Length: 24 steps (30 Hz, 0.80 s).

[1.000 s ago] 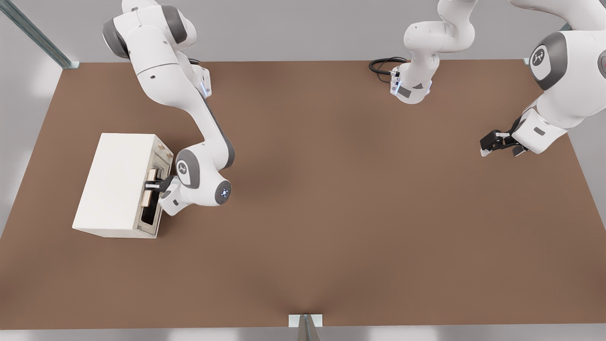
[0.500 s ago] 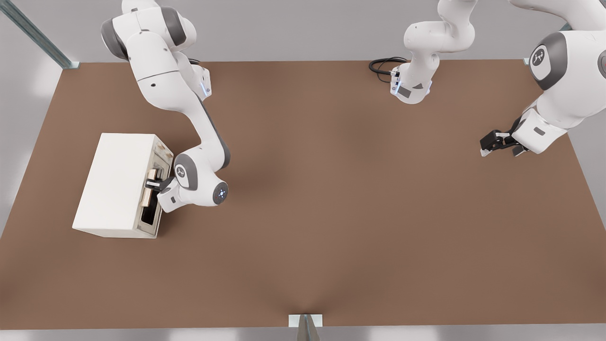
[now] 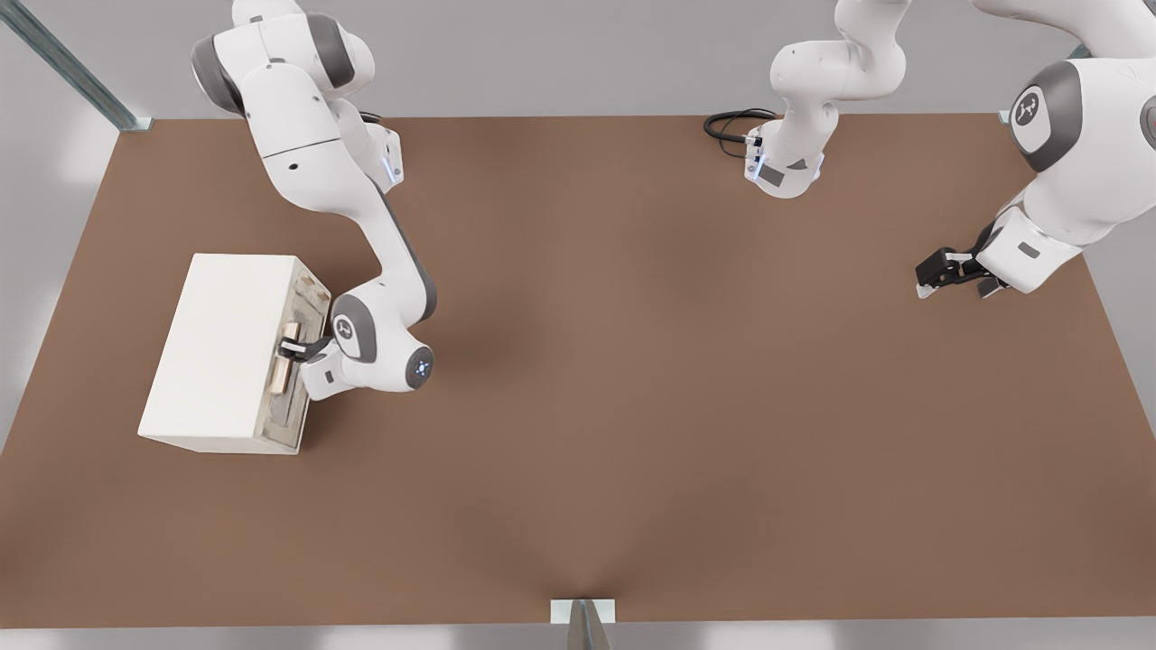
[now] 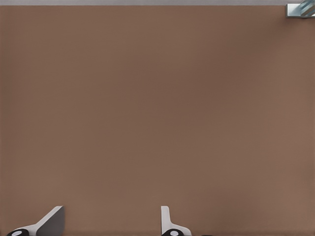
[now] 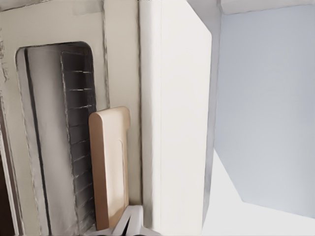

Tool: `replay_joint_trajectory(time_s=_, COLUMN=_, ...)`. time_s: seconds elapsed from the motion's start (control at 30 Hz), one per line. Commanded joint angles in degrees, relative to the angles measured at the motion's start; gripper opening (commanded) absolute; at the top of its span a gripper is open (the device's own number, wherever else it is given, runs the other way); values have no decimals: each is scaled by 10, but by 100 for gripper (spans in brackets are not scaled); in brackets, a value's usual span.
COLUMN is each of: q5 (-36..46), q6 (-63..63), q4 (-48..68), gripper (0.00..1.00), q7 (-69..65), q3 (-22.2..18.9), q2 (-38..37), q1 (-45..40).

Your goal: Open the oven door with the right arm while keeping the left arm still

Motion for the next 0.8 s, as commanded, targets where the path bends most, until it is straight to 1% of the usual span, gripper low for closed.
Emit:
replay_joint_trajectory(time_s=0.0, q5=3, q6=6, q4=1, gripper=0, q7=59, q3=0, q2=-1, q1=6)
replay_joint_trajectory(time_s=0.1, q5=7, q6=14, q4=4, gripper=0, q7=91, q3=2, q2=-1, q1=27)
replay_joint_trajectory(time_s=0.13, q5=18, q6=13, q4=9, gripper=0, q7=104, q3=9, q2=-1, q1=34)
replay_joint_trajectory(time_s=0.2, q5=133, q6=13, q4=69, gripper=0, q7=105, q3=28, q2=-4, q1=41)
replay_joint_trajectory(time_s=0.23, q5=220, q6=14, q4=106, gripper=0, q7=99, q3=28, q2=-9, q1=41)
replay_joint_trajectory(time_s=0.27, q5=269, q6=13, q4=113, gripper=0, q7=56, q3=29, q2=-33, q1=38)
replay_joint_trajectory(time_s=0.3, q5=336, q6=8, q4=164, gripper=0, q7=-80, q3=28, q2=-52, q1=4)
replay_joint_trajectory(time_s=0.33, q5=348, q6=9, q4=181, gripper=0, q7=-240, q3=29, q2=-82, q1=-30)
replay_joint_trajectory(time_s=0.37, q5=347, q6=6, q4=210, gripper=31, q7=-374, q3=39, q2=-131, q1=-67)
replay_joint_trajectory(time_s=0.4, q5=372, q6=1, q4=207, gripper=83, q7=-392, q3=42, q2=-178, q1=-93)
replay_joint_trajectory(time_s=0.43, q5=395, q6=-9, q4=213, gripper=100, q7=-421, q3=41, q2=-191, q1=-115)
replay_joint_trajectory(time_s=0.5, q5=400, q6=-27, q4=249, gripper=100, q7=-431, q3=38, q2=-168, q1=-119)
replay_joint_trajectory(time_s=0.53, q5=414, q6=-27, q4=249, gripper=100, q7=-435, q3=36, q2=-169, q1=-122)
replay_joint_trajectory(time_s=0.57, q5=453, q6=-25, q4=253, gripper=100, q7=-496, q3=40, q2=-170, q1=-155)
replay_joint_trajectory(time_s=0.7, q5=463, q6=-25, q4=279, gripper=100, q7=-494, q3=37, q2=-169, q1=-166)
replay_joint_trajectory(time_s=0.73, q5=459, q6=-25, q4=278, gripper=100, q7=-494, q3=47, q2=-171, q1=-186)
replay_joint_trajectory(time_s=0.77, q5=459, q6=-25, q4=278, gripper=100, q7=-495, q3=70, q2=-172, q1=-205)
